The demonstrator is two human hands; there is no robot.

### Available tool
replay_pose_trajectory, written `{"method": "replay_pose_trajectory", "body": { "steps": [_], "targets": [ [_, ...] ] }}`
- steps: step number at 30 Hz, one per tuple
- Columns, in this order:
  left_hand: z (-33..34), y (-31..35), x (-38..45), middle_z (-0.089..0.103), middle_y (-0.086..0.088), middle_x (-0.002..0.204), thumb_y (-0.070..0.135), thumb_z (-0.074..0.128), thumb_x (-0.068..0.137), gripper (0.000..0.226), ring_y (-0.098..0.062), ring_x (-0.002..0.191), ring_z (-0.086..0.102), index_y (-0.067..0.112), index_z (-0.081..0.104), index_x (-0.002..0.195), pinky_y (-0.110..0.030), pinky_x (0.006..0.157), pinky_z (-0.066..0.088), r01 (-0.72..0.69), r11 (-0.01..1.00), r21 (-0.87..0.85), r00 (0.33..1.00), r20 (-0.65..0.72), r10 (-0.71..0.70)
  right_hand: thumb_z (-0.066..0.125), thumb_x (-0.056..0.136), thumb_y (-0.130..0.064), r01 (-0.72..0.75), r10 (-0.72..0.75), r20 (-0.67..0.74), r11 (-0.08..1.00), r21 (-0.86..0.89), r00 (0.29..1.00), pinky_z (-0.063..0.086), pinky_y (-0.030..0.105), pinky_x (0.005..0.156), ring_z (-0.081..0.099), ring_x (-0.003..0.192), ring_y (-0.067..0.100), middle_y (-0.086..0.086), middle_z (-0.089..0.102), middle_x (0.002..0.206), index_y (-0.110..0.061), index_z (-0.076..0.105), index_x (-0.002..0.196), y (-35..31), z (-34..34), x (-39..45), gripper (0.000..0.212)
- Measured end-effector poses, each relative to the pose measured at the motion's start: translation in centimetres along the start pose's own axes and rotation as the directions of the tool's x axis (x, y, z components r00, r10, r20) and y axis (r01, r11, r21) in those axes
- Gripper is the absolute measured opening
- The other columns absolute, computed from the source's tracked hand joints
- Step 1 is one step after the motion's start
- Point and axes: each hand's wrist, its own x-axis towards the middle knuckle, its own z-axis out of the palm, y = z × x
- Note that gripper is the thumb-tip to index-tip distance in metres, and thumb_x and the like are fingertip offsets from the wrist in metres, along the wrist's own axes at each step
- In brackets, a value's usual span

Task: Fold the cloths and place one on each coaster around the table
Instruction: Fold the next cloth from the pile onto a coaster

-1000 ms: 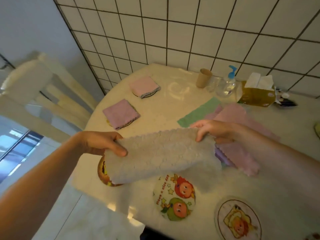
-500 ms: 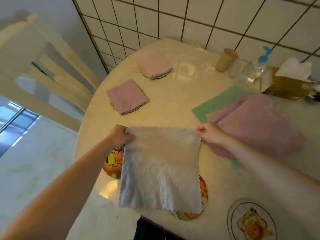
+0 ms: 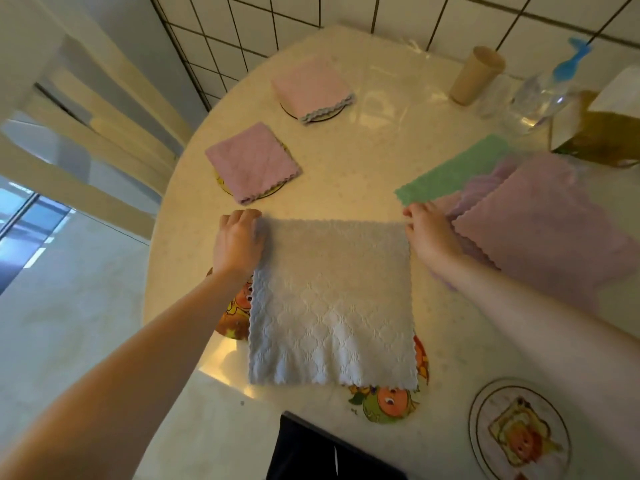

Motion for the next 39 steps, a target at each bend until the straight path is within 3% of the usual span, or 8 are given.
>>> {"method": "replay_pose_trajectory", "body": {
  "steps": [7, 11, 17, 24, 27, 30, 33, 39],
  "targets": [
    [1.4, -0.6, -9.8, 0.059, -0.005, 0.124, 0.022, 0.05, 0.09, 0.033, -0.024, 0.122, 0.05, 0.011, 0.063, 0.118, -0.035, 0.096, 0.046, -0.68, 0.727, 0.095, 0.729, 0.197, 0.656, 0.055, 0.088, 0.002, 0.475, -0.476, 0.108, 0.879, 0.031, 0.873, 0.048, 0.026, 0.08, 0.056, 0.097, 0.019, 0.006, 0.057, 0.109, -0.004, 0.062, 0.106, -2.3, 1.7, -10.2, 0.021],
    [2.7, -1.8, -15.3, 0.05, 0.001, 0.14, 0.043, 0.047, 0.096, 0.042, -0.018, 0.137, 0.037, 0.019, 0.056, 0.129, -0.035, 0.11, 0.038, -0.767, 0.639, 0.052, 0.611, 0.363, 0.704, 0.063, 0.083, -0.019, 0.611, -0.594, 0.181, 0.789, -0.062, 0.784, 0.054, 0.03, 0.082, 0.057, 0.101, 0.017, 0.002, 0.06, 0.107, -0.01, 0.065, 0.104, -1.2, 4.2, -16.7, 0.023],
    [2.9, -3.4, -17.9, 0.035, -0.003, 0.152, 0.054, 0.037, 0.094, 0.063, -0.021, 0.141, 0.03, 0.015, 0.041, 0.144, -0.04, 0.114, 0.032, -0.793, 0.565, 0.229, 0.601, 0.446, 0.663, 0.049, 0.082, -0.06, 0.625, -0.564, 0.281, 0.748, -0.222, 0.776, 0.049, 0.033, 0.083, 0.051, 0.109, 0.022, 0.0, 0.057, 0.112, -0.016, 0.06, 0.101, -0.7, 4.6, -20.9, 0.049],
    [3.1, -3.3, -17.7, 0.045, -0.016, 0.145, 0.013, 0.071, 0.081, 0.061, -0.032, 0.133, 0.042, 0.005, 0.047, 0.137, -0.044, 0.097, 0.049, -0.848, 0.482, 0.22, 0.528, 0.436, 0.729, 0.068, 0.074, -0.012, 0.64, -0.641, 0.121, 0.696, -0.326, 0.758, 0.051, 0.037, 0.068, 0.059, 0.097, 0.028, 0.006, 0.063, 0.102, -0.011, 0.062, 0.092, -1.1, 5.7, -20.7, 0.018],
    [2.4, -3.1, -17.3, 0.054, -0.015, 0.137, 0.008, 0.079, 0.072, 0.058, -0.029, 0.126, 0.052, 0.005, 0.058, 0.127, -0.041, 0.093, 0.053, -0.834, 0.508, 0.216, 0.549, 0.409, 0.729, 0.058, 0.076, -0.014, 0.61, -0.632, 0.032, 0.731, -0.305, 0.774, 0.05, 0.037, 0.067, 0.061, 0.092, 0.026, 0.004, 0.065, 0.096, -0.011, 0.061, 0.085, -1.4, 5.7, -20.9, 0.01],
    [2.7, -2.8, -17.0, 0.065, -0.01, 0.123, 0.01, 0.082, 0.07, 0.047, -0.024, 0.114, 0.062, 0.008, 0.067, 0.115, -0.04, 0.084, 0.057, -0.786, 0.599, 0.151, 0.611, 0.329, 0.72, 0.051, 0.084, -0.042, 0.598, -0.604, 0.077, 0.748, -0.289, 0.793, 0.05, 0.04, 0.071, 0.058, 0.095, 0.026, 0.003, 0.062, 0.101, -0.012, 0.06, 0.094, -2.2, 6.0, -21.5, 0.034],
    [1.6, -1.6, -16.5, 0.069, -0.001, 0.115, 0.026, 0.054, 0.092, 0.028, -0.019, 0.098, 0.068, 0.017, 0.063, 0.116, -0.031, 0.076, 0.057, -0.637, 0.769, -0.051, 0.737, 0.256, 0.626, 0.049, 0.081, -0.06, 0.539, -0.506, 0.189, 0.755, -0.374, 0.841, 0.048, 0.042, 0.073, 0.055, 0.098, 0.026, 0.003, 0.057, 0.106, -0.013, 0.057, 0.107, -2.8, 6.4, -22.0, 0.055],
    [-0.6, -1.8, -14.9, 0.069, 0.004, 0.092, 0.044, 0.03, 0.096, 0.039, -0.017, 0.073, 0.067, 0.022, 0.06, 0.11, -0.028, 0.065, 0.053, -0.547, 0.825, -0.146, 0.78, 0.271, 0.565, 0.058, 0.082, -0.022, 0.511, -0.497, 0.134, 0.793, -0.332, 0.857, 0.049, 0.038, 0.074, 0.056, 0.097, 0.025, 0.001, 0.06, 0.102, -0.015, 0.06, 0.104, -2.6, 6.7, -21.5, 0.023]
  ]
}}
